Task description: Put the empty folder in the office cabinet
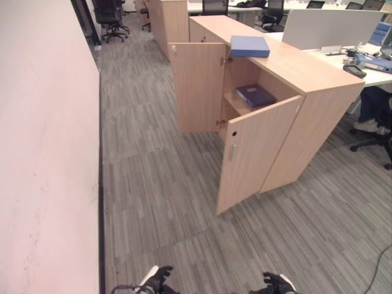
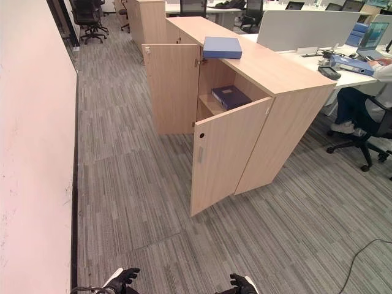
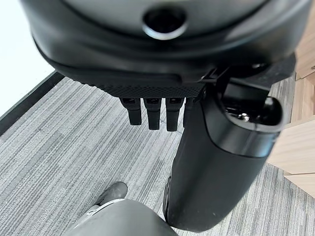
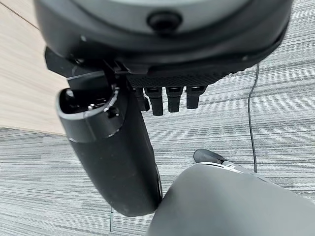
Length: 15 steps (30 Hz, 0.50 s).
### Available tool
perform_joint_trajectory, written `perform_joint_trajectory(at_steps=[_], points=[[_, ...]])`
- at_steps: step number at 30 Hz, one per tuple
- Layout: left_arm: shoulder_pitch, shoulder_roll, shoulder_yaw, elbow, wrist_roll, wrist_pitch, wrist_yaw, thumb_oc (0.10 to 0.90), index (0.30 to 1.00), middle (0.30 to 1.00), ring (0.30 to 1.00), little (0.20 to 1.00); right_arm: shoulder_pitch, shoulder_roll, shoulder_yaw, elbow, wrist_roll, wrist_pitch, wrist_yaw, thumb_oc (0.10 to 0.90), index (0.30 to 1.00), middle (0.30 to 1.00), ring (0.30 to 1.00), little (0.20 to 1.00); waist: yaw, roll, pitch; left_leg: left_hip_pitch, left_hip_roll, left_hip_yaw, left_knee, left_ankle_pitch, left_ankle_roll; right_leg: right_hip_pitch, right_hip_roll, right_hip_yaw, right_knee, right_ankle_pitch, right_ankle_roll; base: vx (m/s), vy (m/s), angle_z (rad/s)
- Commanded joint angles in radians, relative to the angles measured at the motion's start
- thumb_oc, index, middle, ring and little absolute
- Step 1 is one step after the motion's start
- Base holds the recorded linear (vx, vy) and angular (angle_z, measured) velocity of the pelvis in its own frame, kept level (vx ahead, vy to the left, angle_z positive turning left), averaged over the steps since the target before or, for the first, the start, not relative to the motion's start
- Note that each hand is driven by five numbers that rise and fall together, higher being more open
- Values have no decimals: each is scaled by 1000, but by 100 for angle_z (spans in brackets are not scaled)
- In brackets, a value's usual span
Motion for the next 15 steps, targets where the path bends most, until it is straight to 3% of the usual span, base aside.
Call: perform_joint_trajectory(at_steps=[1, 15], points=[[-41, -42, -12, 44, 3, -22, -13, 800, 900, 900, 900, 900, -41, 2, 45, 41, -27, -7, 2, 800, 900, 900, 900, 900, 4, -27, 19, 43, 5, -1, -9, -32, -23, 51, -64, -7, 16, -16, 87, 0, 0, 0], [-41, -43, -10, 48, -2, -19, -13, 800, 900, 900, 900, 900, -44, 6, 46, 47, -27, -5, 5, 800, 900, 900, 900, 900, 5, -25, 16, 44, 6, -4, -9, -35, -23, 54, -64, -8, 16, -19, 85, 0, 0, 0]])
